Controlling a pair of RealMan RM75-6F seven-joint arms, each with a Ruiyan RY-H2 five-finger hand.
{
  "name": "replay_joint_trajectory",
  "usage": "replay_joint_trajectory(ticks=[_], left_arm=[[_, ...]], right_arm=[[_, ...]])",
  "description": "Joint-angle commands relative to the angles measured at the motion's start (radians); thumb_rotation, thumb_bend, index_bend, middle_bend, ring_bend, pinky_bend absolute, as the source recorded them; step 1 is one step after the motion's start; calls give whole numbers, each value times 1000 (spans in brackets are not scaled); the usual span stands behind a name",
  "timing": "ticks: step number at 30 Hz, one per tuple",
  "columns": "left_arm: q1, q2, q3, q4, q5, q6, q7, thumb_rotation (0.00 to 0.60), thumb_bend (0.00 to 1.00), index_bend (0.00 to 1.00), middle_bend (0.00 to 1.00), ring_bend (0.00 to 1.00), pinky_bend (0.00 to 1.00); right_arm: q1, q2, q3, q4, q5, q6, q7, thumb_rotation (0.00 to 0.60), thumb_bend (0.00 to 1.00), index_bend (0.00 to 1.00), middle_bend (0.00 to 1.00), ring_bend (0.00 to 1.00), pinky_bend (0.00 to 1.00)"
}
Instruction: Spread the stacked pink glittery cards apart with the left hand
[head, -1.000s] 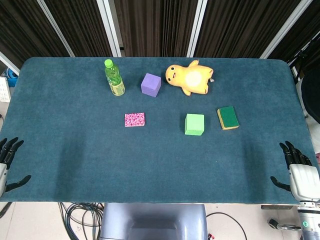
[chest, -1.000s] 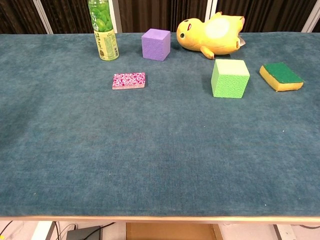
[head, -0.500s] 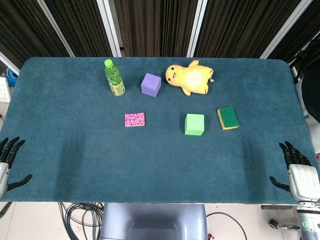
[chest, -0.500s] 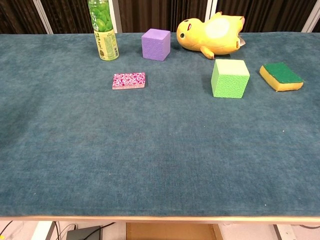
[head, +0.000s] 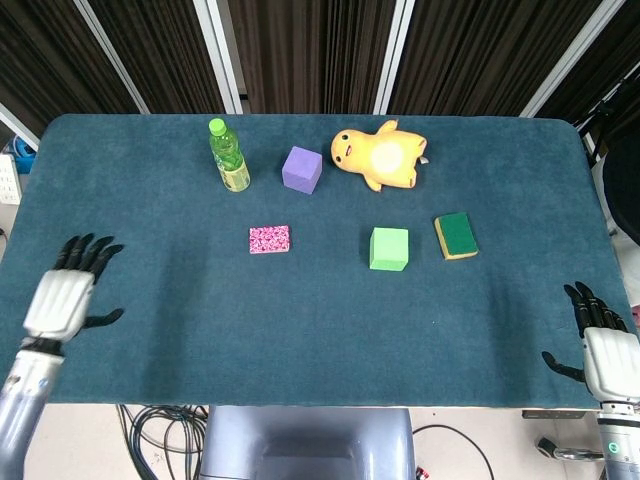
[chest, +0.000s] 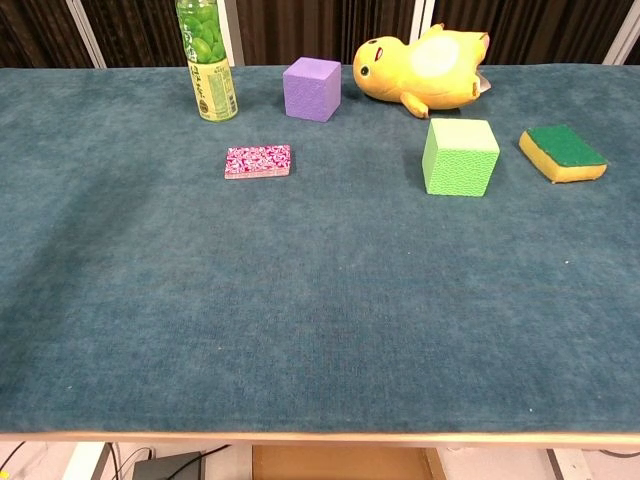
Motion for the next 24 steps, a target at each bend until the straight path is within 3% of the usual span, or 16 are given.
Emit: replay_joint_trajectory(ticks=[1,4,13,19,24], left_arm=[[-157,-36,-101,-14,-204,-169,100,600,70,221,179,50,30],[-232,-61,-134,5,-309,-225,151,600,70,230,197,50,31],[-450,-196,-169,147,-606,-322,297,600,69,254,212,50,41],[-588,-272,-156,261,-789,-412,352,600,69,255,207,50,42],[-676,-329,-148,329,-891,-427,377,600,69,265,206,50,42]], right_arm=[[1,0,-1,0,-2,-1,-2,600,136,77,42,123,226],[1,-2,-3,0,-4,-2,-5,600,136,77,42,123,227],[0,-2,-3,-3,-5,1,-5,600,137,77,42,123,226],[0,-1,-2,-1,-2,-2,-2,600,136,77,42,123,226],[2,-1,-2,2,1,-7,1,600,136,77,42,123,226]])
